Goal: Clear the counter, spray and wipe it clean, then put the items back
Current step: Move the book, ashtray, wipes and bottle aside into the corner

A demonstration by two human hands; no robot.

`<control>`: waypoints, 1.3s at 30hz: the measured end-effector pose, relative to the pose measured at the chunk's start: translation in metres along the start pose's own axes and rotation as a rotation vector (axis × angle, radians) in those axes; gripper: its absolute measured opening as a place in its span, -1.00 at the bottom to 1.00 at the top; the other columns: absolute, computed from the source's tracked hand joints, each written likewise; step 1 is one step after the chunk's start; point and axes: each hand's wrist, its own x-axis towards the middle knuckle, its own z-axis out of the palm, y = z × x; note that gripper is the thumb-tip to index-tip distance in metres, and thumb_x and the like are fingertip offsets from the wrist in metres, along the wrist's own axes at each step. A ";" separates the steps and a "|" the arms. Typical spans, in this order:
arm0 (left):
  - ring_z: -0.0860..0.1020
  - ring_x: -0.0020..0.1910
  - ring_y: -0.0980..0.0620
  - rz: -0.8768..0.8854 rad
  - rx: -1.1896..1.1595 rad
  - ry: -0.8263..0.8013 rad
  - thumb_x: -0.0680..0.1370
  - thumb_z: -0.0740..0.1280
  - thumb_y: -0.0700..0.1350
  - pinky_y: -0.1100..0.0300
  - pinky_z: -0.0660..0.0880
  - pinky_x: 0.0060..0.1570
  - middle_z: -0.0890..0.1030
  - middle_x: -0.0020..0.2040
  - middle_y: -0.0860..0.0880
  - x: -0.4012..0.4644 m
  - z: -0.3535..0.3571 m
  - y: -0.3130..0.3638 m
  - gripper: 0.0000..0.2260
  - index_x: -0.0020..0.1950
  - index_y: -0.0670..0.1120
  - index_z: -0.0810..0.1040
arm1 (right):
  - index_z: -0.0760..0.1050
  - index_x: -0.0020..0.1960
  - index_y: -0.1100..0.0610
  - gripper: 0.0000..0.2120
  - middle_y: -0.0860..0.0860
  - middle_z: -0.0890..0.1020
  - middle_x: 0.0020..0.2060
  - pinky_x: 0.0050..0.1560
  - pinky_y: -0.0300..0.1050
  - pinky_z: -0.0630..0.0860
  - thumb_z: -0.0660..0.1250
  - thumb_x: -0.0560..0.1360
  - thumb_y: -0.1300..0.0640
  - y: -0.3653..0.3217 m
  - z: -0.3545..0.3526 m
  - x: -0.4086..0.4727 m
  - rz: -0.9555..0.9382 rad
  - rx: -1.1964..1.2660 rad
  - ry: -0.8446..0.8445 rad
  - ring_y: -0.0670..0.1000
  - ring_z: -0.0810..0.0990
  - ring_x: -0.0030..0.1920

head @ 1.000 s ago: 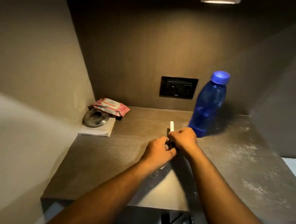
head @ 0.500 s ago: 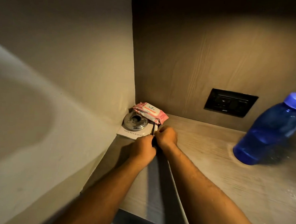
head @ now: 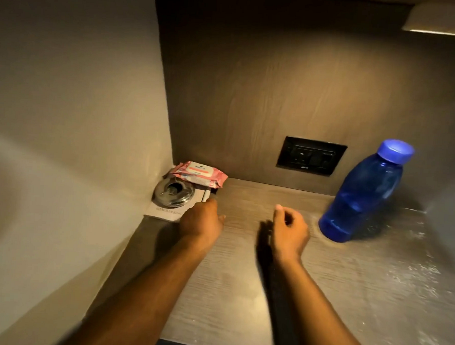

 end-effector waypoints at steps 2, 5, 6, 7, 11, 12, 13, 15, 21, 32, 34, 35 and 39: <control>0.59 -0.12 -0.06 0.106 -0.138 -0.037 0.50 0.35 0.06 0.13 0.47 -0.22 0.64 -0.06 -0.07 -0.006 0.012 0.024 -0.75 0.09 -0.03 0.51 | 0.53 0.16 -0.07 -0.73 -0.04 0.55 0.02 -0.10 -0.18 0.46 0.40 0.48 -0.07 0.002 -0.042 0.004 -0.129 0.049 0.289 -0.05 0.56 -0.08; 0.57 -0.16 0.02 0.175 -0.436 -0.185 0.49 0.37 -0.03 0.15 0.49 -0.16 0.63 -0.13 0.00 -0.013 0.032 0.073 -0.75 0.15 -0.02 0.53 | 0.34 0.41 0.12 -0.26 0.19 0.43 0.26 0.24 -0.10 0.38 0.54 0.34 -0.05 -0.011 -0.089 0.034 -0.349 0.049 0.474 0.15 0.47 0.22; 0.58 -0.08 0.00 0.158 -0.530 -0.232 0.49 0.38 -0.05 0.13 0.52 -0.07 0.63 -0.07 0.00 -0.013 0.038 0.090 -0.71 0.19 -0.01 0.52 | 0.23 0.48 0.11 -0.10 0.20 0.39 0.33 0.30 -0.05 0.30 0.56 0.28 -0.12 -0.020 -0.099 0.048 -0.346 -0.003 0.441 0.18 0.40 0.31; 0.58 0.01 0.01 0.136 -0.599 -0.276 0.49 0.39 -0.07 0.11 0.52 0.02 0.62 0.04 0.00 -0.013 0.042 0.108 -0.66 0.25 0.01 0.50 | 0.12 0.53 0.08 0.04 0.19 0.33 0.41 0.34 -0.01 0.25 0.57 0.23 -0.19 -0.027 -0.107 0.062 -0.320 -0.052 0.384 0.19 0.32 0.39; 0.50 0.25 -0.01 0.177 -0.725 -0.417 0.51 0.36 -0.16 0.08 0.47 0.19 0.47 0.36 -0.02 -0.012 0.050 0.170 -0.49 0.44 0.01 0.34 | -0.01 0.55 0.04 0.16 0.14 0.29 0.48 0.38 0.14 0.30 0.62 0.18 -0.14 -0.039 -0.120 0.099 -0.264 -0.127 0.150 0.21 0.29 0.44; 0.49 0.26 -0.02 0.187 -0.759 -0.438 0.51 0.35 -0.20 0.09 0.46 0.20 0.46 0.38 -0.04 -0.013 0.049 0.181 -0.48 0.45 -0.01 0.33 | 0.06 0.52 0.06 0.09 0.15 0.36 0.43 0.33 0.15 0.36 0.62 0.19 -0.10 -0.038 -0.119 0.102 -0.267 -0.146 0.142 0.23 0.36 0.39; 0.50 0.26 -0.05 0.196 -0.798 -0.452 0.50 0.33 -0.24 0.11 0.45 0.19 0.49 0.36 -0.06 -0.016 0.048 0.190 -0.50 0.43 -0.03 0.35 | 0.14 0.49 0.09 0.02 0.16 0.42 0.38 0.27 0.14 0.41 0.62 0.20 -0.07 -0.036 -0.119 0.103 -0.276 -0.169 0.153 0.24 0.41 0.34; 0.54 0.20 -0.11 0.221 -0.838 -0.410 0.48 0.28 -0.31 0.12 0.46 0.15 0.58 0.24 -0.12 -0.024 0.044 0.198 -0.59 0.32 -0.09 0.46 | 0.22 0.43 0.11 -0.06 0.19 0.49 0.29 0.13 0.08 0.45 0.61 0.20 -0.07 -0.036 -0.115 0.100 -0.302 -0.193 0.186 0.26 0.48 0.24; 0.51 0.10 -0.23 0.126 -0.726 0.055 0.39 0.24 -0.24 -0.03 0.47 0.05 0.54 0.14 -0.20 -0.054 0.029 0.139 -0.68 0.14 -0.17 0.48 | 0.32 0.31 0.08 -0.13 0.11 0.59 0.16 -0.03 0.00 0.48 0.58 0.14 -0.21 -0.071 -0.066 0.062 -0.471 -0.109 0.030 0.21 0.58 0.12; 0.55 -0.14 0.10 -0.420 -0.867 0.306 0.48 0.19 -0.32 0.25 0.46 -0.17 0.59 -0.10 0.06 -0.083 -0.041 -0.052 -0.69 -0.10 0.13 0.45 | 0.28 0.13 -0.06 -0.24 -0.15 0.53 -0.01 -0.07 -0.11 0.59 0.62 0.09 -0.15 -0.106 0.090 -0.071 -0.480 0.110 -0.724 -0.04 0.59 0.02; 0.49 -0.19 0.29 -0.464 -0.909 0.341 0.46 0.17 -0.39 0.45 0.38 -0.24 0.57 -0.02 0.04 -0.092 -0.047 -0.070 -0.62 0.06 0.07 0.49 | 0.27 0.13 -0.08 -0.23 -0.15 0.51 0.01 -0.07 -0.13 0.58 0.63 0.09 -0.13 -0.102 0.106 -0.086 -0.478 0.125 -0.788 -0.09 0.57 0.02; 0.49 -0.18 0.29 -0.475 -0.918 0.355 0.46 0.18 -0.39 0.46 0.37 -0.24 0.59 0.02 0.01 -0.096 -0.048 -0.077 -0.61 0.13 0.02 0.51 | 0.27 0.15 -0.09 -0.22 -0.15 0.51 0.03 -0.05 -0.13 0.58 0.62 0.08 -0.15 -0.099 0.113 -0.092 -0.481 0.126 -0.812 -0.10 0.56 0.03; 0.54 0.07 0.08 -0.513 -1.037 0.291 0.50 0.16 -0.34 0.16 0.48 0.12 0.56 0.14 0.05 -0.103 -0.055 -0.091 -0.55 0.30 0.05 0.47 | 0.26 0.23 -0.09 -0.14 -0.14 0.51 0.08 0.04 -0.06 0.59 0.58 0.04 -0.21 -0.095 0.129 -0.106 -0.488 0.089 -0.852 -0.07 0.55 0.09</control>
